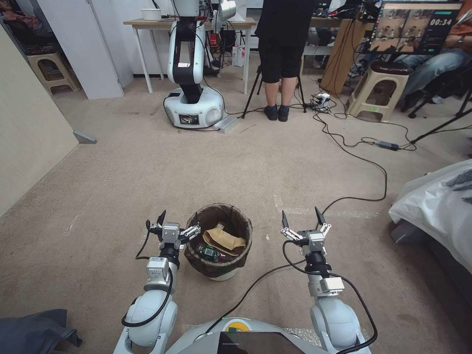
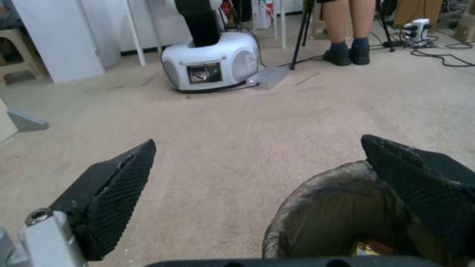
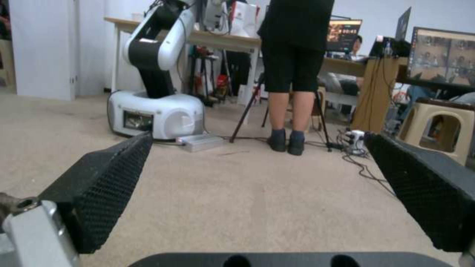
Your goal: Pick up the trash bin, then pick up the garbage from the floor and place it into the trash bin.
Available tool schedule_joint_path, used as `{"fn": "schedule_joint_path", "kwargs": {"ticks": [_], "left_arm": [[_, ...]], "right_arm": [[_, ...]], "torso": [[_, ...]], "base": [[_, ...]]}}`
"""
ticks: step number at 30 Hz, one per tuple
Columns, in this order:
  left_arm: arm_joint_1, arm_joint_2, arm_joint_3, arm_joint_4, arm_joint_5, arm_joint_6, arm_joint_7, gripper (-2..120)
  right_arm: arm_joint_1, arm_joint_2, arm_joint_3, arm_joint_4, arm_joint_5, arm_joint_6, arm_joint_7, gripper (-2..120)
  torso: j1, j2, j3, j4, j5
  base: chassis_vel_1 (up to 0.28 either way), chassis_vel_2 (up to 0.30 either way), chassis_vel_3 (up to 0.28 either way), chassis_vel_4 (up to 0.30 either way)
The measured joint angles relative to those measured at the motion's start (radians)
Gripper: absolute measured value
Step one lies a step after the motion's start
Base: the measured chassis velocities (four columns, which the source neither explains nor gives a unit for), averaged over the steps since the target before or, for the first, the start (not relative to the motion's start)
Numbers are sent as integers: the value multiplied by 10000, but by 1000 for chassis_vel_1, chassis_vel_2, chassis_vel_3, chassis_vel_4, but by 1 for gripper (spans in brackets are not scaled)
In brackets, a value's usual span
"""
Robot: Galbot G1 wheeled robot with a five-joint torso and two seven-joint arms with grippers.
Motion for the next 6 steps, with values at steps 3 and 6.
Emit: {"fn": "schedule_joint_path", "kwargs": {"ticks": [3,6], "left_arm": [[-1,0,0,1,-3,6,-1,100],[-3,1,0,1,-6,11,-1,100]], "right_arm": [[1,-1,0,0,0,0,0,100],[0,-1,0,1,0,0,-1,100]], "torso": [[0,0,0,0,0],[0,0,0,0,0]], "base": [[0,0,0,0],[0,0,0,0]]}}
